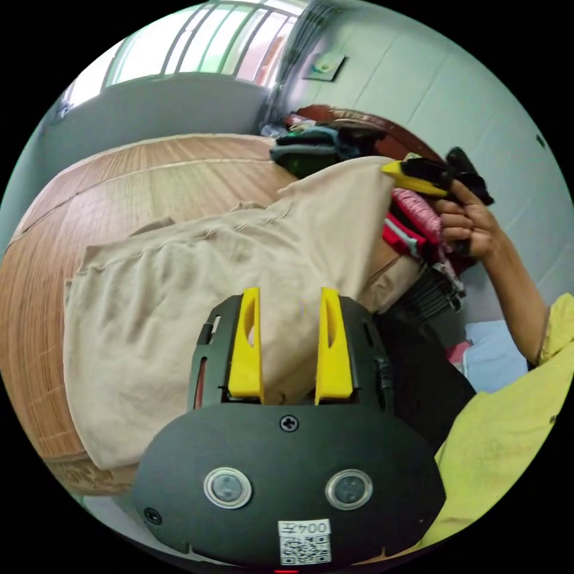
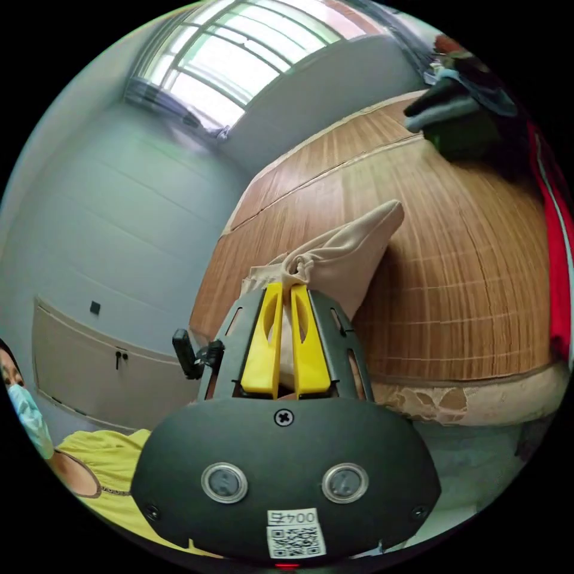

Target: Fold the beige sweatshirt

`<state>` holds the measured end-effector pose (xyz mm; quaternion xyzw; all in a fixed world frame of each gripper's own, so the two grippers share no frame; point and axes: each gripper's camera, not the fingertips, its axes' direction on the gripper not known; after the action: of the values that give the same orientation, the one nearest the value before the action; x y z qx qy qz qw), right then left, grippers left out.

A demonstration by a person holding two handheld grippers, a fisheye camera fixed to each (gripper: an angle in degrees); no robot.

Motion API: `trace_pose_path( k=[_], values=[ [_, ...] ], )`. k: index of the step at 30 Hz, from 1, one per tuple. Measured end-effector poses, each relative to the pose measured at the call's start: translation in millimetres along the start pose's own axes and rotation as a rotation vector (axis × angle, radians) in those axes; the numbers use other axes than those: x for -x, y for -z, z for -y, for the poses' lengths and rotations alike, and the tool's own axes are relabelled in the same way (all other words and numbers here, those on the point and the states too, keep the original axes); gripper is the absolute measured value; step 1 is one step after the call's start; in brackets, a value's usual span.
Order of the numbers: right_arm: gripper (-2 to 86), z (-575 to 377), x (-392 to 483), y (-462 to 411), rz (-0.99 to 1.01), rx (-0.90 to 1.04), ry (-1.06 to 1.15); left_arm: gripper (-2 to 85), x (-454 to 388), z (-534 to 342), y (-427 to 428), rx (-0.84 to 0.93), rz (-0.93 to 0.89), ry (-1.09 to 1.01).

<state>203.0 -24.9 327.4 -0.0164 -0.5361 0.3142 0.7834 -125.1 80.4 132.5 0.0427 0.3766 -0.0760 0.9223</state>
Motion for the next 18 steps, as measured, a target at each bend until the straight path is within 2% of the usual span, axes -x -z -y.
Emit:
trace_pose_path(
  k=[4, 9, 13, 15, 17, 18],
  values=[
    [2.8, 14.5, 55.6, -44.4, -0.053, 0.104, 0.076, 20.0, -8.6, 33.3, 13.8, -0.058, -0.069, -0.091],
    [3.0, 17.7, 111.7, -92.6, -0.047, 0.205, 0.154, 23.1, 21.5, 54.2, 8.8, -0.075, -0.102, -0.047],
    [3.5, 9.5, 139.4, -127.3, 0.041, 0.276, 0.227, 23.5, 79.0, 29.9, 3.8, -0.084, -0.150, 0.073],
    [3.8, 2.6, 135.5, -131.5, 0.101, 0.262, 0.231, 23.5, 113.6, 9.0, -2.3, -0.090, -0.189, 0.161],
    [3.6, -13.4, 113.8, -122.2, 0.244, 0.184, 0.208, 24.1, 164.5, -21.3, -14.7, -0.100, -0.302, 0.315],
    [4.2, -19.1, 106.0, -119.2, 0.251, 0.161, 0.190, 24.4, 177.2, -29.2, -19.0, -0.100, -0.343, 0.358]
  ],
)
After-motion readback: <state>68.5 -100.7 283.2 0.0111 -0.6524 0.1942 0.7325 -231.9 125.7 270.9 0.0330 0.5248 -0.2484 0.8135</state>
